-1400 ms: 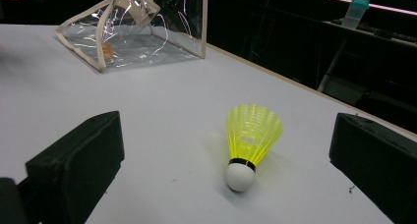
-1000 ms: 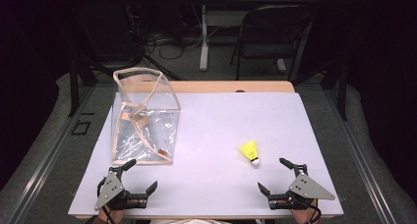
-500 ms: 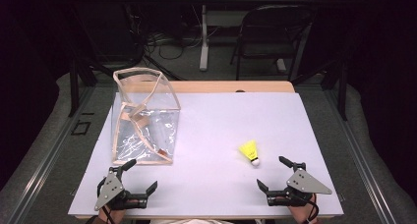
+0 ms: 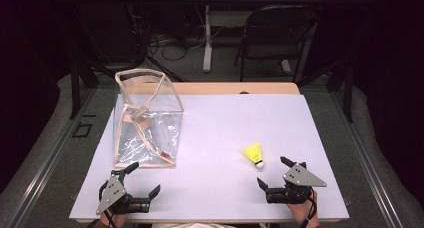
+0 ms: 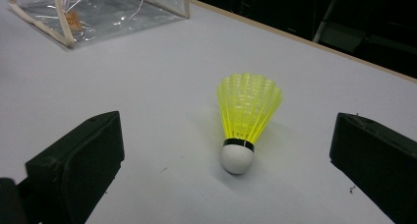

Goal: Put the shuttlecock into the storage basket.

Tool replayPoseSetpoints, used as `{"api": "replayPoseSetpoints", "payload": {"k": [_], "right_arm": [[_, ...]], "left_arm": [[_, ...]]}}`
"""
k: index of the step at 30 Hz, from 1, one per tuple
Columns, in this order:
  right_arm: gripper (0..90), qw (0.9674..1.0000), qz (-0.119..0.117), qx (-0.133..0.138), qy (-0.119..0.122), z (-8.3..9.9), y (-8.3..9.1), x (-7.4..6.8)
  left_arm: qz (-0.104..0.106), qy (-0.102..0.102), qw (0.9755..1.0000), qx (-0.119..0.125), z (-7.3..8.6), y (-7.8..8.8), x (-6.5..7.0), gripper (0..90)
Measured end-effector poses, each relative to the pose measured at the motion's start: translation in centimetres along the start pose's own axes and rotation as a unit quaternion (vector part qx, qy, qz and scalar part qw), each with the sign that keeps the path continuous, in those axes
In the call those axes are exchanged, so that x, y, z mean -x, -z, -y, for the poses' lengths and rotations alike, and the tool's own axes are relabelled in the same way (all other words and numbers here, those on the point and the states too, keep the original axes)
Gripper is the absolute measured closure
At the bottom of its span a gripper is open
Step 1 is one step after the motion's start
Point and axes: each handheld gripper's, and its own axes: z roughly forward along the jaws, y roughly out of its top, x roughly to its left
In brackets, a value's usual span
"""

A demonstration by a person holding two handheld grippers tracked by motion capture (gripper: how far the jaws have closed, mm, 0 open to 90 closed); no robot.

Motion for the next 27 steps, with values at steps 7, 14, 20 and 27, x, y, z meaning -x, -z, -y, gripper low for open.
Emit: {"api": "replayPoseSetpoints", "payload": {"k": [7, 14, 20, 27], "right_arm": [[0.0, 0.9997, 0.003, -0.023, 0.001, -0.3, -0.8, 0.1], [0.0, 0.9985, 0.004, -0.054, 0.002, -0.8, -2.2, -0.2], [0.0, 0.9971, 0.007, -0.076, 0.005, -0.9, -2.7, -0.2], [0.0, 0.9959, 0.009, -0.09, -0.002, -1.1, -3.1, 0.0]], "left_arm": [[-0.003, -0.002, 1.0, 0.001, 0.0, 0.0, 0.0, 0.0], [-0.001, -0.003, 1.0, 0.0, 0.0, 0.0, 0.0, 0.0], [0.0, -0.003, 1.0, 0.0, 0.0, 0.0, 0.0, 0.0], [0.0, -0.002, 1.0, -0.001, 0.0, 0.0, 0.0, 0.0]]}}
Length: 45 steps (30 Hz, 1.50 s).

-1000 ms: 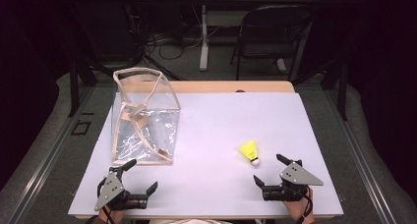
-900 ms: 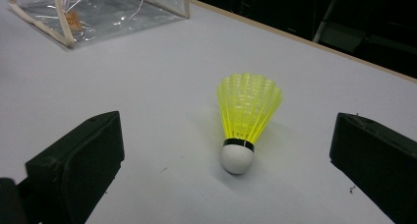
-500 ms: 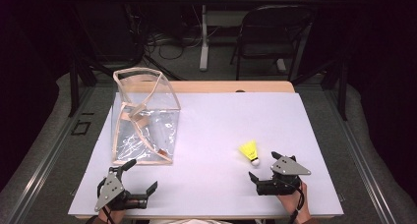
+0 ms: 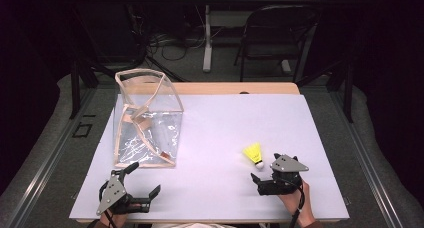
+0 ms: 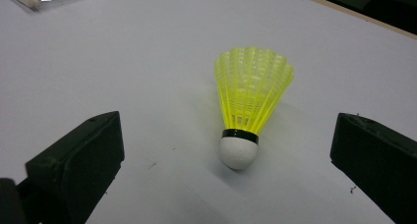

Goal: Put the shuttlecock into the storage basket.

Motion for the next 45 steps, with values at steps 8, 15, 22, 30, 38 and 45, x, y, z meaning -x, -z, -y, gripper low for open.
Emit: {"api": "replayPoseSetpoints", "payload": {"k": [8, 15, 22, 30, 38, 45], "right_arm": [[0.0, 0.9997, -0.001, -0.021, -0.009, -0.4, -0.4, 0.2], [0.0, 0.9984, -0.005, -0.052, -0.02, -1.1, -1.4, 0.2], [0.0, 0.9971, -0.005, -0.07, -0.03, -1.7, -2.2, 0.3], [0.0, 0.9943, 0.001, -0.098, -0.041, -2.4, -3.1, 0.6], [0.0, 0.9894, 0.007, -0.138, -0.044, -2.8, -3.9, 0.5], [9.2, 0.9857, 0.02, -0.16, -0.05, -3.0, -4.3, 0.3]], "left_arm": [[0.0, 0.0, 1.0, -0.001, 0.0, 0.0, 0.0, 0.0], [0.002, 0.0, 1.0, -0.001, 0.0, -0.1, 0.0, 0.0], [0.001, 0.001, 1.0, -0.001, 0.0, 0.0, 0.0, 0.0], [0.0, 0.002, 1.0, 0.0, 0.0, -0.1, 0.0, 0.0], [0.004, 0.0, 1.0, -0.002, 0.0, -0.1, 0.0, 0.0], [0.003, 0.002, 1.0, -0.002, 0.0, -0.1, -0.1, 0.0]]}}
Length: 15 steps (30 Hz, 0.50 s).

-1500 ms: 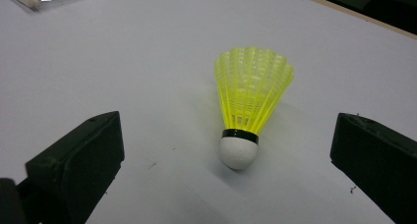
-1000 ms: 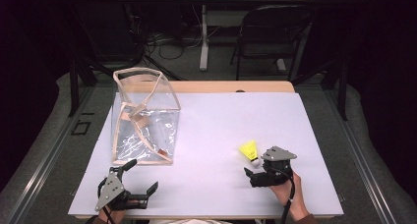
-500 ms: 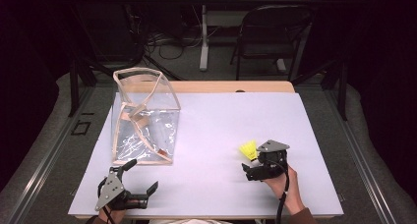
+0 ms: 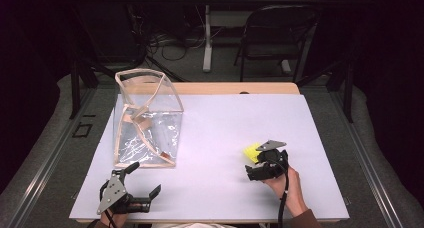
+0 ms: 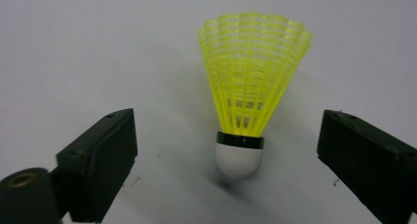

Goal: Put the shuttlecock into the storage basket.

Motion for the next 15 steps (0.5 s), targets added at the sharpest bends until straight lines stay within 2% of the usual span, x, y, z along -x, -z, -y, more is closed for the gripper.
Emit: {"api": "replayPoseSetpoints", "payload": {"k": [2, 8, 9, 10, 15], "right_arm": [[13.5, 1.0, 0.001, -0.002, -0.001, -0.1, -0.1, 0.0], [24.9, 0.9994, 0.007, -0.035, -0.001, -0.7, -0.5, -0.4], [26.7, 0.9994, 0.01, -0.032, -0.003, -0.8, -0.7, -0.5], [28.7, 0.9989, 0.013, -0.046, 0.0, -0.9, -0.7, -0.5], [37.6, 0.9977, 0.018, -0.064, -0.011, -1.2, -1.1, -0.3]], "left_arm": [[0.0, -0.001, 1.0, 0.0, 0.0, 0.0, 0.0, 0.0], [0.0, -0.001, 1.0, 0.0, 0.0, 0.0, 0.0, 0.0], [0.0, -0.001, 1.0, -0.001, 0.0, 0.0, 0.0, 0.0], [0.0, -0.001, 1.0, -0.001, 0.0, 0.0, 0.0, 0.0], [0.0, -0.001, 1.0, 0.0, 0.0, 0.0, 0.0, 0.0]]}}
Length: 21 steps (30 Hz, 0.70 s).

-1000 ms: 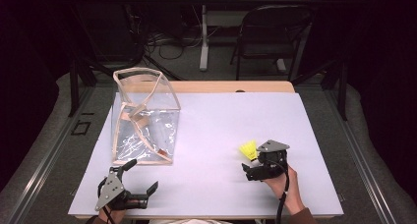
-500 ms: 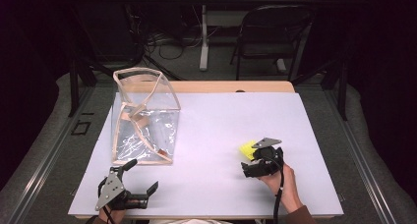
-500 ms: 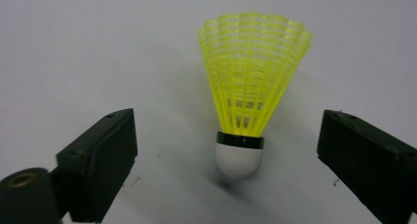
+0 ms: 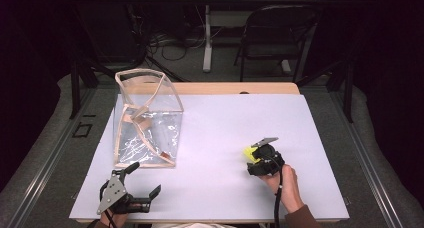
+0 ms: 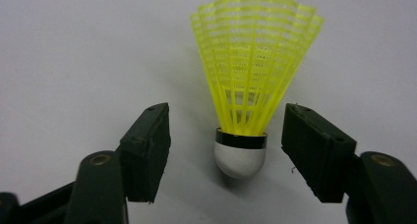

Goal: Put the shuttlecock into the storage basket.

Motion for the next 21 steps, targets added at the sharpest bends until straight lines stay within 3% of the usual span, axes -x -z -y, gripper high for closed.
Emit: {"api": "replayPoseSetpoints", "payload": {"k": [8, 21], "right_arm": [[48.5, 0.9995, -0.011, -0.023, -0.02, -0.2, -0.2, 0.4], [61.3, 0.9985, -0.001, -0.032, -0.044, 0.0, -0.5, 1.2]], "left_arm": [[0.001, 0.001, 1.0, -0.001, 0.0, -0.1, 0.1, 0.0], [0.001, 0.001, 1.0, -0.002, 0.0, -0.1, 0.1, 0.0]]}}
